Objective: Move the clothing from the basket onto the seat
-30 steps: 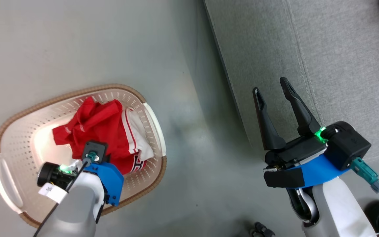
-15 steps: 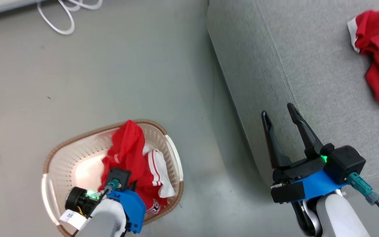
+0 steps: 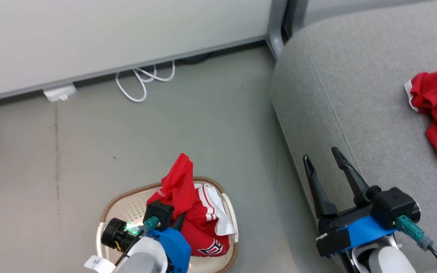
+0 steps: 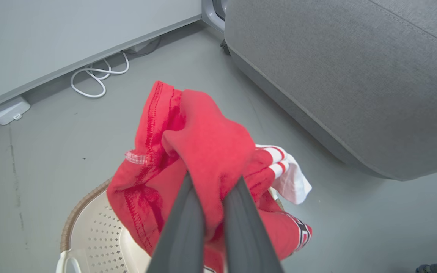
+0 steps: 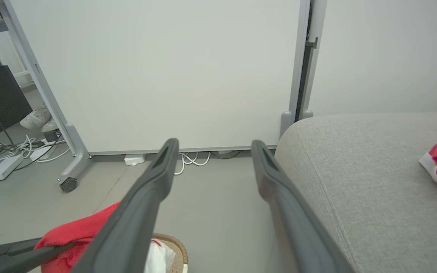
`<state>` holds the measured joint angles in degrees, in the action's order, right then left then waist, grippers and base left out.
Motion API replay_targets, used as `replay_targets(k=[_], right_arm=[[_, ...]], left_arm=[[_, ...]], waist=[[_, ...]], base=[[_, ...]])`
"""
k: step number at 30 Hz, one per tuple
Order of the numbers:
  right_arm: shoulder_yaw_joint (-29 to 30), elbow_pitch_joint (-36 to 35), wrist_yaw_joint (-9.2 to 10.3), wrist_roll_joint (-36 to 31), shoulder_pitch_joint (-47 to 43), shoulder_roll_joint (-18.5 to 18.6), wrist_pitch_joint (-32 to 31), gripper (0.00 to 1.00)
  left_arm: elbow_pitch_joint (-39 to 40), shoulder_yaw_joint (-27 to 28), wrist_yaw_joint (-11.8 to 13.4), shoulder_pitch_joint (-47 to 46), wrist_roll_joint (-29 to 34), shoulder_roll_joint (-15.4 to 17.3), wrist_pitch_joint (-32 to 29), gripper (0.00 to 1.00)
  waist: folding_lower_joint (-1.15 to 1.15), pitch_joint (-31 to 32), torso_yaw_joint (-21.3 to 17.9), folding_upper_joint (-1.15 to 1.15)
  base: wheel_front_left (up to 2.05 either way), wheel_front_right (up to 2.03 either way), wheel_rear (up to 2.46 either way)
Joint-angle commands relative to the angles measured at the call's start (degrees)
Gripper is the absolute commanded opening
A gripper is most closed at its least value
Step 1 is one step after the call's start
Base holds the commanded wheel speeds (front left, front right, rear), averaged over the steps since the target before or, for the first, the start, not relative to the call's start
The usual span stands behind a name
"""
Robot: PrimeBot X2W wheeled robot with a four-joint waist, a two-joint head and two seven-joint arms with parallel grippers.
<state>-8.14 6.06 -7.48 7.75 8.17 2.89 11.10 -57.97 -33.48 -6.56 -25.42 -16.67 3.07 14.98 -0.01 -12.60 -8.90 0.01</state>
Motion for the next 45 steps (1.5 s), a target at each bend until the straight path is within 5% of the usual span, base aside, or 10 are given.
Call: replay_targets(k=[1, 15, 34, 45], right_arm=[[0.2, -0.4, -0.03, -0.4, -1.4, 0.0, -0.4, 1.00], [-0.1, -1.6, -0.03, 0.1, -6.5, 0.0, -3.0, 1.00], [-1.4, -1.6, -0.03, 0.8, -9.3, 0.0, -4.3, 1.00], [-3.2, -1.3, -0.03, 1.3, -9.4, 0.0, -5.0, 1.00]], left_arm=[[1.5, -0.3, -0.3, 0.6, -0.4, -0.1, 0.3, 0.00], [11.9, -9.9, -0.5, -3.5, -7.7, -0.2, -0.4, 0.00], [21.4, -23.7, 4.1, -16.5, -19.4, -0.2, -5.1, 0.00], [20.6, -29.4, 6.5, -19.6, -24.5, -0.2, -4.6, 0.00]], waist=[[0.01, 3.5, 2.7, -0.01], [0.01, 10.3, 7.9, -0.01], [0.01, 14.8, 11.0, -0.01], [0.01, 15.4, 10.4, -0.01]], base=[[0.00, 0.00, 0.00], [0.00, 0.00, 0.00], [0.00, 0.00, 0.00], [0.00, 0.00, 0.00]])
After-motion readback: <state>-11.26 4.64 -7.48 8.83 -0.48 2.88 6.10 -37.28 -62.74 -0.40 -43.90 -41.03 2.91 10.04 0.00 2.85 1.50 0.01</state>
